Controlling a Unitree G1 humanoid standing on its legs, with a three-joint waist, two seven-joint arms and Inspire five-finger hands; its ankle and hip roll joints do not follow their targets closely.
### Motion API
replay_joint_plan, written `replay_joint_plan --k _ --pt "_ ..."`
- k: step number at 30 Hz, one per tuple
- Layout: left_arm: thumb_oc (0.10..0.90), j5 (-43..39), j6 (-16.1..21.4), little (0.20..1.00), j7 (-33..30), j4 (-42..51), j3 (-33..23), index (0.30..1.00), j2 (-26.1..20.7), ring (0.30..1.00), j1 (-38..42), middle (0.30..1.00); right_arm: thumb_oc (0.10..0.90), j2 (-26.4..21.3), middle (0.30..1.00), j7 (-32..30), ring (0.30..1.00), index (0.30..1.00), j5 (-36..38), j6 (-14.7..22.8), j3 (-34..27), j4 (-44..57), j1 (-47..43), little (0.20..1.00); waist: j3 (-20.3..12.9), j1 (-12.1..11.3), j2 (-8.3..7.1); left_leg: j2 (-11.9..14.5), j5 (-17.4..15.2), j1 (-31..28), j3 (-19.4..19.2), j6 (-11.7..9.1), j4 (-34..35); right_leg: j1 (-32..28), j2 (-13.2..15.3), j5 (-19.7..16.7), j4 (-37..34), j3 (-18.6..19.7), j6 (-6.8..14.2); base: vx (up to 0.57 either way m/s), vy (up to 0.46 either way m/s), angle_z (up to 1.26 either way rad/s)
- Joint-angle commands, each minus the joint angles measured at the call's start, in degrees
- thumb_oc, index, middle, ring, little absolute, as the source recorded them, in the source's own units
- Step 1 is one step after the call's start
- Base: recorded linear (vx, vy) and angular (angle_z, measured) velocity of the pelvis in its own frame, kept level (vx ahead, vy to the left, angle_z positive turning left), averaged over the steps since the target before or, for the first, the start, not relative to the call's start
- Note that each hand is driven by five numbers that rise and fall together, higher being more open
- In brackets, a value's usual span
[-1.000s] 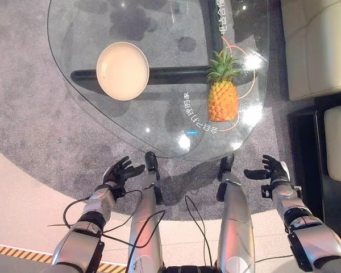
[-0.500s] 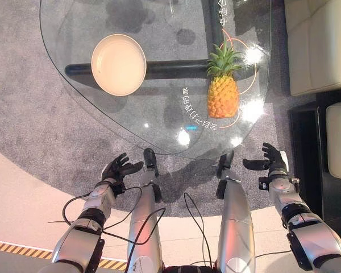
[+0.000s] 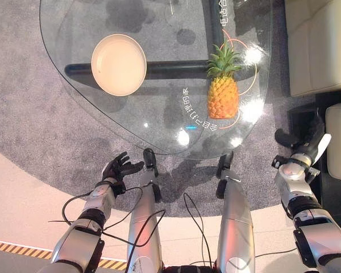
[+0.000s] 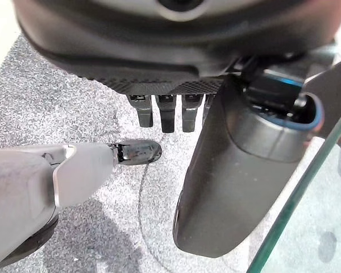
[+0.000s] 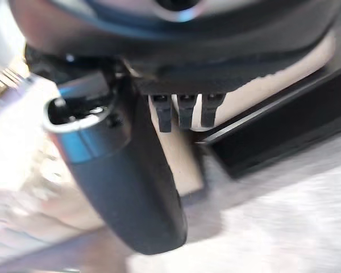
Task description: Pick up the fruit to the plate
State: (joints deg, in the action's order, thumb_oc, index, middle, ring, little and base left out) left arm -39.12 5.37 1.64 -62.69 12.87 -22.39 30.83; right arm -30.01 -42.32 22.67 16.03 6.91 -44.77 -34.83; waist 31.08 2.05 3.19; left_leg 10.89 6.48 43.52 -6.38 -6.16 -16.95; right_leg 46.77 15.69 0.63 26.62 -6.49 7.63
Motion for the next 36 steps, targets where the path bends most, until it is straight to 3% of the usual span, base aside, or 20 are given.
replay_joint_plan --k 1,7,13,22,36 --pt "0.8 0.73 2.12 0.9 -1.45 0.04 -0.68 0.9 -3.3 0.9 -4.26 0.9 0.8 -4.19 0.9 -4.42 0.9 0.9 -2.65 5.16 -1.03 9.92 1.78 0.9 -1.29 -0.24 -1.72 0.97 -7.21 2.13 4.71 -1.58 -8.48 1.1 1.99 -2.85 -0.92 1.06 2.27 0.0 0.032 0.01" --pt "0.8 1.25 2.55 0.9 -1.26 0.65 -1.3 0.9 -2.37 0.9 -5.37 0.9 0.8 -3.11 0.9 -2.91 0.9 0.9 -8.21 3.17 1.66 25.87 3.47 0.9 -1.29 0.41 -1.79 0.66 -6.57 1.47 4.22 -1.49 -7.05 0.81 1.99 -3.0 -1.94 1.23 2.38 0.0 0.018 0.01" --pt "0.8 2.06 2.74 0.9 -0.66 0.51 -2.44 0.9 -2.07 0.9 -6.1 0.9 0.8 -1.22 0.9 6.58 0.9 0.9 -7.65 -0.28 5.94 34.69 5.25 0.9 -1.29 0.7 -2.03 0.78 -5.82 0.95 3.56 -1.57 -6.02 0.44 2.29 -3.22 -2.87 0.99 2.33 0.0 0.0 0.0" --pt "0.8 2.37 3.16 0.9 -0.33 0.2 -1.92 0.9 -1.3 0.9 -6.16 0.9 0.8 0.23 0.9 9.39 0.9 0.9 -6.34 -1.66 9.85 38.89 4.8 0.9 -1.29 0.53 -1.88 0.65 -5.08 0.02 2.86 -1.79 -4.81 -0.45 2.28 -3.32 -3.85 0.7 2.15 0.0 0.0 0.0" --pt "0.8 2.27 3.41 0.9 0.11 0.33 -0.77 0.9 -0.27 0.9 -6.74 0.9 0.8 0.11 0.9 8.26 0.9 0.9 -4.09 -5.41 12.85 41.21 3.62 0.9 -1.29 0.25 -1.15 0.6 -4.21 -1.25 2.01 -1.87 -3.5 -1.14 2.58 -3.56 -4.36 0.62 1.98 0.0 0.003 -0.01"
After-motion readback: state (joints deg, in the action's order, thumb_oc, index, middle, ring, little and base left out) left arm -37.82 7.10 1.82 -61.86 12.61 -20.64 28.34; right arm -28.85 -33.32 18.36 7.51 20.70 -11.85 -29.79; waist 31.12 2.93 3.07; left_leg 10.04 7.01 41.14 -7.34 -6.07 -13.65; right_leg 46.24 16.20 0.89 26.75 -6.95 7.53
